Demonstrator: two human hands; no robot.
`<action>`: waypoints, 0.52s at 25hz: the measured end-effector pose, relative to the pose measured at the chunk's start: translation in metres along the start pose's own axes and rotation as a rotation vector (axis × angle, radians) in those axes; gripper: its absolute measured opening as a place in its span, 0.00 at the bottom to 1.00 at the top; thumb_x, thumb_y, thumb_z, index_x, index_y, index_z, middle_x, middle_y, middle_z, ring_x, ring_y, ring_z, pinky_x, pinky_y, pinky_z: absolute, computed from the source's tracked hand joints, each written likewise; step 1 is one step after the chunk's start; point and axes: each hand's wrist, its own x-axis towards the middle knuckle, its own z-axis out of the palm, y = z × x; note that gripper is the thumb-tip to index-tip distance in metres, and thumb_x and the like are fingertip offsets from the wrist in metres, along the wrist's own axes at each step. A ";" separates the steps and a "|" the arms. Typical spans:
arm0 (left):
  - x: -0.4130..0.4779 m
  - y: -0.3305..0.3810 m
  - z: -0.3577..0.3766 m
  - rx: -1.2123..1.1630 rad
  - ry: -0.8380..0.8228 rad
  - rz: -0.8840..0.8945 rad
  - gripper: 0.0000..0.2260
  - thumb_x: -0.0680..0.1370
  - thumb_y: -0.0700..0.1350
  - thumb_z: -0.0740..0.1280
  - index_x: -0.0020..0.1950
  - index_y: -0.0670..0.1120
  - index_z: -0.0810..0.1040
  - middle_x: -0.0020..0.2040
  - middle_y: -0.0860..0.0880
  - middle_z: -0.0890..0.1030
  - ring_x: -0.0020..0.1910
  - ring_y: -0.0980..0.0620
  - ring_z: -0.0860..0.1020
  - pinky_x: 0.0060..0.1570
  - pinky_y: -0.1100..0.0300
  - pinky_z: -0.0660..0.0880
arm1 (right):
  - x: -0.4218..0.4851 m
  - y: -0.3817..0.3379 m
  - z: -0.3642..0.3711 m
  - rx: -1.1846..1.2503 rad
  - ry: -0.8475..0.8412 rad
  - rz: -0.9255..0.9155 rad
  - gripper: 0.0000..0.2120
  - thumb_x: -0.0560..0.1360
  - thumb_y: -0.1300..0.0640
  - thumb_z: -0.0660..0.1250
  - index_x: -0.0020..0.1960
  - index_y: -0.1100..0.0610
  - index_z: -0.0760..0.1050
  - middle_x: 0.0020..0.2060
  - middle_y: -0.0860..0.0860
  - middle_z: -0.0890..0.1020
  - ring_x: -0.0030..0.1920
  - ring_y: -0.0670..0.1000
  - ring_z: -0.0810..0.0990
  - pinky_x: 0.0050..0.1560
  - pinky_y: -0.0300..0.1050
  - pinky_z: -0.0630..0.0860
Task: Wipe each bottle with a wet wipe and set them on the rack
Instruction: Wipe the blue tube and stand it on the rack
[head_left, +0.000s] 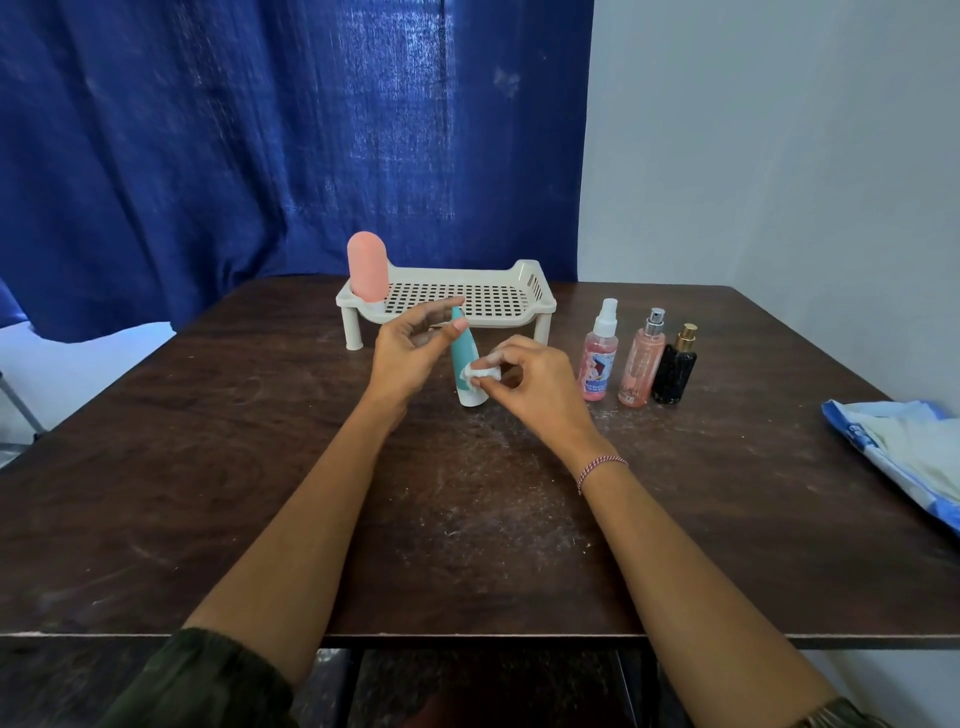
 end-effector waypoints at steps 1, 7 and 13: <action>0.000 0.000 0.000 -0.014 -0.023 -0.005 0.12 0.76 0.43 0.69 0.60 0.47 0.79 0.59 0.48 0.80 0.59 0.55 0.77 0.48 0.70 0.75 | 0.000 0.001 0.000 0.005 -0.025 0.004 0.10 0.69 0.58 0.74 0.50 0.57 0.82 0.45 0.49 0.81 0.43 0.43 0.77 0.45 0.38 0.78; -0.003 -0.005 -0.001 0.058 -0.104 -0.032 0.12 0.81 0.49 0.59 0.65 0.53 0.72 0.64 0.48 0.76 0.60 0.52 0.78 0.62 0.55 0.74 | 0.002 0.004 0.001 0.021 -0.038 0.061 0.11 0.69 0.59 0.74 0.51 0.57 0.82 0.45 0.50 0.81 0.44 0.44 0.78 0.47 0.39 0.78; -0.004 -0.009 0.000 0.074 -0.179 -0.054 0.14 0.82 0.51 0.55 0.68 0.57 0.65 0.61 0.55 0.74 0.56 0.54 0.80 0.59 0.55 0.76 | 0.001 0.000 0.005 0.031 -0.034 0.016 0.11 0.70 0.59 0.73 0.52 0.57 0.81 0.46 0.51 0.81 0.44 0.43 0.77 0.46 0.36 0.77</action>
